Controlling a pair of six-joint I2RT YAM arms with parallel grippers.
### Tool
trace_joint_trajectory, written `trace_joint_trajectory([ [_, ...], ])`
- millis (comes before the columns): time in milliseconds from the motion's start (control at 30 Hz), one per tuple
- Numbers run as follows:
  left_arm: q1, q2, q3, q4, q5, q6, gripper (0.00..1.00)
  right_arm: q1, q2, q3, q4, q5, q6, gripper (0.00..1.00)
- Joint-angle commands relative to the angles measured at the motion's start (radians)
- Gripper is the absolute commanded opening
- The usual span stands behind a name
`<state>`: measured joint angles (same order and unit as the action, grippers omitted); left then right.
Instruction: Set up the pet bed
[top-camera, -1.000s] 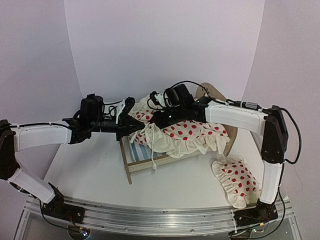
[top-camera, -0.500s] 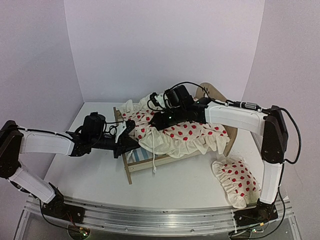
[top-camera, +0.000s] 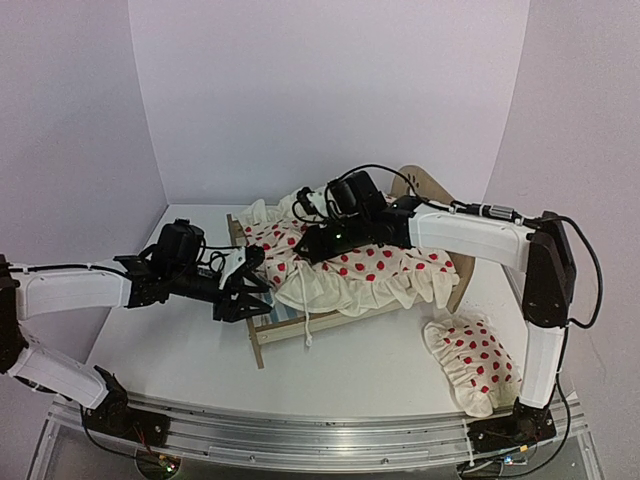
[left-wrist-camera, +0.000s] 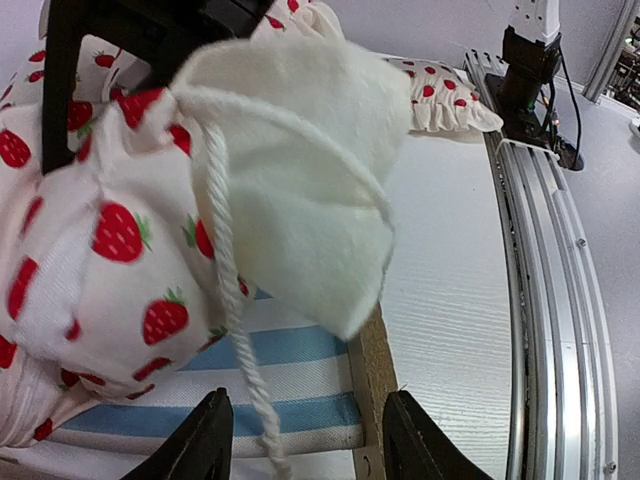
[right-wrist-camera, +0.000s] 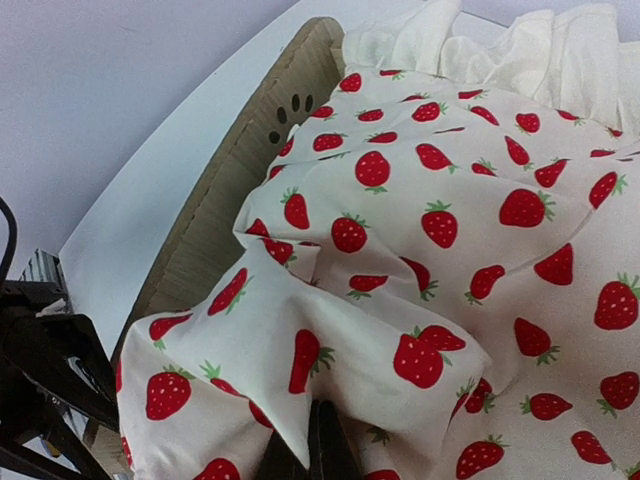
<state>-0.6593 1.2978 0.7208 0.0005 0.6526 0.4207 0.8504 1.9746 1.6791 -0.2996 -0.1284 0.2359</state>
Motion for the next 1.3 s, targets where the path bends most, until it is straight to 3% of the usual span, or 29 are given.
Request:
trace_joint_trajectory([
  [0, 0.023, -0.074, 0.123, -0.151, 0.017, 0.062, 0.56, 0.071, 0.009, 0.022, 0.021, -0.076, 0.067, 0.00],
  [167, 0.059, -0.126, 0.142, -0.312, 0.008, 0.197, 0.71, 0.116, 0.082, 0.082, 0.065, -0.120, 0.166, 0.00],
  [400, 0.063, -0.112, 0.207, -0.424, 0.036, 0.311, 0.55, 0.123, 0.138, 0.091, 0.113, -0.066, 0.244, 0.02],
  [467, 0.022, -0.065, 0.252, -0.492, -0.017, 0.314, 0.53, 0.120, 0.109, 0.042, 0.111, -0.019, 0.240, 0.20],
  [600, -0.174, 0.008, 0.347, -0.573, -0.230, 0.264, 0.55, 0.118, -0.008, 0.013, 0.063, 0.049, 0.162, 0.59],
  [700, -0.219, 0.065, 0.404, -0.641, -0.237, 0.207, 0.58, 0.110, -0.120, -0.005, 0.003, 0.122, 0.104, 0.86],
  [767, -0.233, 0.103, 0.419, -0.685, -0.246, 0.206, 0.60, 0.097, -0.188, -0.037, -0.032, 0.176, 0.090, 0.95],
  [867, -0.260, 0.147, 0.415, -0.679, -0.307, 0.210, 0.67, 0.080, -0.297, -0.121, -0.067, 0.242, 0.084, 0.98],
  [1100, -0.266, 0.250, 0.384, -0.659, -0.405, 0.272, 0.73, 0.063, -0.420, -0.292, -0.093, 0.284, 0.118, 0.97],
  [1167, -0.267, 0.300, 0.397, -0.653, -0.431, 0.253, 0.71, 0.064, -0.428, -0.321, -0.093, 0.279, 0.133, 0.96],
  [1267, -0.266, 0.361, 0.443, -0.668, -0.470, 0.222, 0.59, 0.062, -0.434, -0.350, -0.093, 0.238, 0.146, 0.93],
])
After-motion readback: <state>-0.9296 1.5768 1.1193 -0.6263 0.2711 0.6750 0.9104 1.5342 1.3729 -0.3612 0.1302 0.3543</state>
